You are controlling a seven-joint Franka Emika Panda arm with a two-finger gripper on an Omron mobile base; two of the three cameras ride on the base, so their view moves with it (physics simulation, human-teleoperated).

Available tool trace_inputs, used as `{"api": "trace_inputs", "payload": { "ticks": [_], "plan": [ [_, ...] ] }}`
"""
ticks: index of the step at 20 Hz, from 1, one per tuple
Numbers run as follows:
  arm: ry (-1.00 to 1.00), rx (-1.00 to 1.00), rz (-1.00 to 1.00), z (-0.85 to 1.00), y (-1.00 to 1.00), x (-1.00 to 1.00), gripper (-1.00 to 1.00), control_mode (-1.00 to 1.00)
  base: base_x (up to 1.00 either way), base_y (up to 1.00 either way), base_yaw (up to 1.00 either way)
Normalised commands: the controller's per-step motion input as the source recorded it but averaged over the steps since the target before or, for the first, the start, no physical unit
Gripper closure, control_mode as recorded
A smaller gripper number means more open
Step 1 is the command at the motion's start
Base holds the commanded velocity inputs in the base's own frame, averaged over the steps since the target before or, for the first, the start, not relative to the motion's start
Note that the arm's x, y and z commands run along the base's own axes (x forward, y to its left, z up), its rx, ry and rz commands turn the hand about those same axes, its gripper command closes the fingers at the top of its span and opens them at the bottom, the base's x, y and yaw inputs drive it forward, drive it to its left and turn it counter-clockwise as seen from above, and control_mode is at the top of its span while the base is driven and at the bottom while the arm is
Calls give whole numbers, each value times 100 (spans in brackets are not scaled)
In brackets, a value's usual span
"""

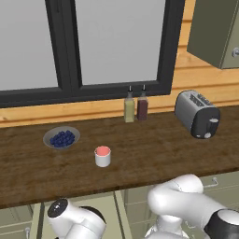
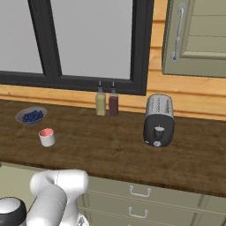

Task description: Pick the ladle from the drawer and place it on the counter.

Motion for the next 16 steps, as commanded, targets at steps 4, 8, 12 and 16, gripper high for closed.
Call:
{"api": "trace_inputs", "payload": {
  "ticks": [4,8,12,16],
  "plan": [
    [0,0,5,-17,0,43,-100,-100,0,0,0],
    [0,-1,0,-28,26,13,-100,-100,0,0,0],
    [0,0,0,-37,22,4,-100,-100,0,0,0],
    [1,0,0,-20,14,8,-100,-100,0,0,0]
  ]
}}
